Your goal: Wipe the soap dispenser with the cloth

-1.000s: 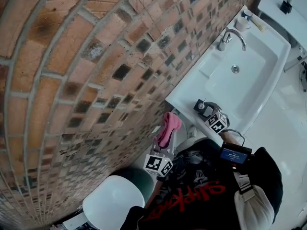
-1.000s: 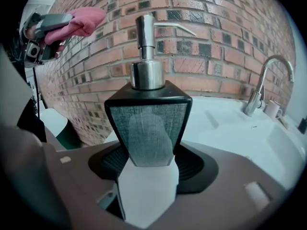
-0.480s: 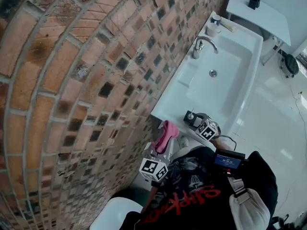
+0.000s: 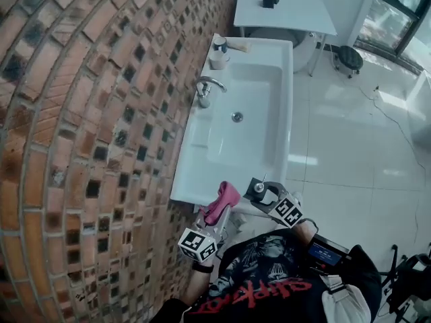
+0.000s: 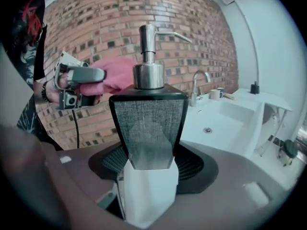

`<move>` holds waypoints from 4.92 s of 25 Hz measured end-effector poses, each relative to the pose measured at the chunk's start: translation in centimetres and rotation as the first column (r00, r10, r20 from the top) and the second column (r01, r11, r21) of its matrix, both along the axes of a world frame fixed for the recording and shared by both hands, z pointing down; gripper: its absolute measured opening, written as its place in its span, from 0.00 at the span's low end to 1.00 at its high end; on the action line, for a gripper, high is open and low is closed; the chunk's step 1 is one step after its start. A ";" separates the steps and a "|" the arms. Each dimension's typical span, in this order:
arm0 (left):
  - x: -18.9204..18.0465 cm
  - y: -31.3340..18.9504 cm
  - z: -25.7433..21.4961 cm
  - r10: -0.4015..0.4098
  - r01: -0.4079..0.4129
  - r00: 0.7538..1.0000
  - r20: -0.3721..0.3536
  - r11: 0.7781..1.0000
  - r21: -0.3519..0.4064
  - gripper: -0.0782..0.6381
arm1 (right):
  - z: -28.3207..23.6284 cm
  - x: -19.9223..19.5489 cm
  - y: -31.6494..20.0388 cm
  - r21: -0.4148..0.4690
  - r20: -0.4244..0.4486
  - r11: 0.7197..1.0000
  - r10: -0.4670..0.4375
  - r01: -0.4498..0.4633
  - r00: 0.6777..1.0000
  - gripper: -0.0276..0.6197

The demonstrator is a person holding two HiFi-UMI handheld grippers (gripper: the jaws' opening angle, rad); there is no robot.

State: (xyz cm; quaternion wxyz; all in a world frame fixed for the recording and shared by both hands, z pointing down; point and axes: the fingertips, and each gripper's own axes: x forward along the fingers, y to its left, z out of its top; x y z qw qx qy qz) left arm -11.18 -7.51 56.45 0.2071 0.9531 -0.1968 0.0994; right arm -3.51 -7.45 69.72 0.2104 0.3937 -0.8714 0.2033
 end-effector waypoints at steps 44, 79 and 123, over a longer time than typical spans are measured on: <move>32.6 -36.2 -0.2 -0.585 0.549 0.807 0.080 0.793 0.263 0.18 | 3.2 47.8 -51.3 0.008 -0.121 0.996 -0.085 0.086 0.989 0.50; 32.0 -28.4 -0.2 -0.650 0.634 0.759 0.040 0.752 0.183 0.18 | -5.9 39.9 -45.7 0.125 0.270 0.988 -0.118 0.087 0.955 0.04; 46.6 18.1 -10.1 -0.168 0.162 0.986 -0.005 0.941 0.298 0.18 | -21.9 56.4 17.9 0.275 0.454 0.920 0.131 -0.279 0.881 0.05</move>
